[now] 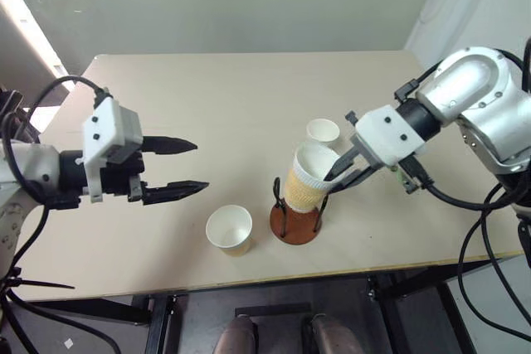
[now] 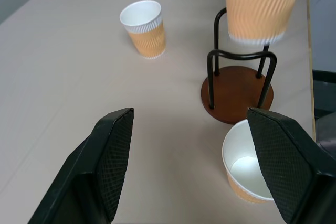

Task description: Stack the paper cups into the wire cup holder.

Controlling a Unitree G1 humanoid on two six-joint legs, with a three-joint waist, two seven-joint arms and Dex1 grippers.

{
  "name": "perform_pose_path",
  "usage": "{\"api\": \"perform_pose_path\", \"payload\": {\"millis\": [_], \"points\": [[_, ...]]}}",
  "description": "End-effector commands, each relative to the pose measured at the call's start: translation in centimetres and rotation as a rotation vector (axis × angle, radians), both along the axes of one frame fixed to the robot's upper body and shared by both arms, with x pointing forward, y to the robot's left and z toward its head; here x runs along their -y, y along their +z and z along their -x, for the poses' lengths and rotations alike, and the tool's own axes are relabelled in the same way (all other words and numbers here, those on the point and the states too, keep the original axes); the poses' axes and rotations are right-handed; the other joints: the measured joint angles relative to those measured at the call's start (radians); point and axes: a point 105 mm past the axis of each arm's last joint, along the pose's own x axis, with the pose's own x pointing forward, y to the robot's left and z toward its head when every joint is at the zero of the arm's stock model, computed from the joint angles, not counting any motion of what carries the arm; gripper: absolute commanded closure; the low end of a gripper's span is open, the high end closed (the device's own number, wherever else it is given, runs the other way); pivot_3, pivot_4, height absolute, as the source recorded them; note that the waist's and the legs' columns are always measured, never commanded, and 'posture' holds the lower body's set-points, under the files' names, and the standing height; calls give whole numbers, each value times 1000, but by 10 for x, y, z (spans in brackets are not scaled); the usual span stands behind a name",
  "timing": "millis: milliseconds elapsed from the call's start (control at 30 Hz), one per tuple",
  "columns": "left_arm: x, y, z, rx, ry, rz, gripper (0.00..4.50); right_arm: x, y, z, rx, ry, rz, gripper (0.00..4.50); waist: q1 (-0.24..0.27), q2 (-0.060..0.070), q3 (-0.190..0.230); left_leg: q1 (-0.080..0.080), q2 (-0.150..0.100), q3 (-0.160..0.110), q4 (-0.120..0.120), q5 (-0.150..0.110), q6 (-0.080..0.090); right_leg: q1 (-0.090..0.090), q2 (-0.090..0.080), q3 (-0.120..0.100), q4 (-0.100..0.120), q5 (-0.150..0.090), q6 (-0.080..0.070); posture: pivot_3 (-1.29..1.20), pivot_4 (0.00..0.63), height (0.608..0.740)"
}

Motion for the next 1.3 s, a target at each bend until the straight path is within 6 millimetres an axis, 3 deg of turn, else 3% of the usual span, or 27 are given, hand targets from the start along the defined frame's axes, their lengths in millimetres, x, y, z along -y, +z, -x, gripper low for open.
{"api": "perform_pose_path", "payload": {"millis": [33,133,233,300,333,467,600,667,800,1133,1300], "points": [[0,8,4,37,6,-15,837,0,2,0,45,17,10,2926,0,0,0,0,0,0,0,0,0,0,0,0,0,0,0,0,150,740],[3,8,3,36,-1,-16,837,-1,4,0,45,24,-9,1907,0,0,0,0,0,0,0,0,0,0,0,0,0,0,0,0,150,740],[4,8,0,41,-4,-17,837,-7,21,1,9,23,-99,880,0,0,0,0,0,0,0,0,0,0,0,0,0,0,0,0,150,740],[3,8,-7,60,12,-17,837,-10,36,-12,-12,-42,-189,155,-1,0,0,0,0,0,0,0,0,0,0,0,0,0,0,0,150,740],[3,8,-13,82,29,-18,837,-10,40,-28,17,-113,-227,25,0,0,0,1,0,0,0,0,0,0,0,0,1,0,0,0,150,740],[3,3,-45,127,120,-21,837,4,39,-95,142,-395,-296,25,4,0,0,2,0,0,0,2,1,-1,-1,0,3,2,-3,0,150,740],[13,-3,-52,110,94,-9,837,20,24,-128,81,-540,-342,25,3,-1,0,1,0,0,0,3,2,-2,-2,0,3,4,-3,0,150,740],[17,-3,-50,105,71,0,837,25,14,-140,66,-599,-342,25,4,-1,0,-2,-1,0,-1,3,1,-5,-2,0,3,9,6,0,150,740],[15,-5,-49,96,81,-12,837,29,-3,-148,-31,-655,-346,25,3,0,0,-3,0,0,-4,3,-3,-9,-1,0,3,10,8,0,150,740],[8,-3,-33,67,96,-15,837,25,-36,-156,-64,-685,-276,25,1,0,0,-3,0,1,-14,6,-7,-10,-1,0,-5,10,8,0,150,740],[4,0,-22,66,121,-47,837,27,-67,-156,-37,-678,-150,188,-2,0,0,-3,1,1,-14,6,-7,-10,-1,-1,-4,10,8,0,150,740]]}}
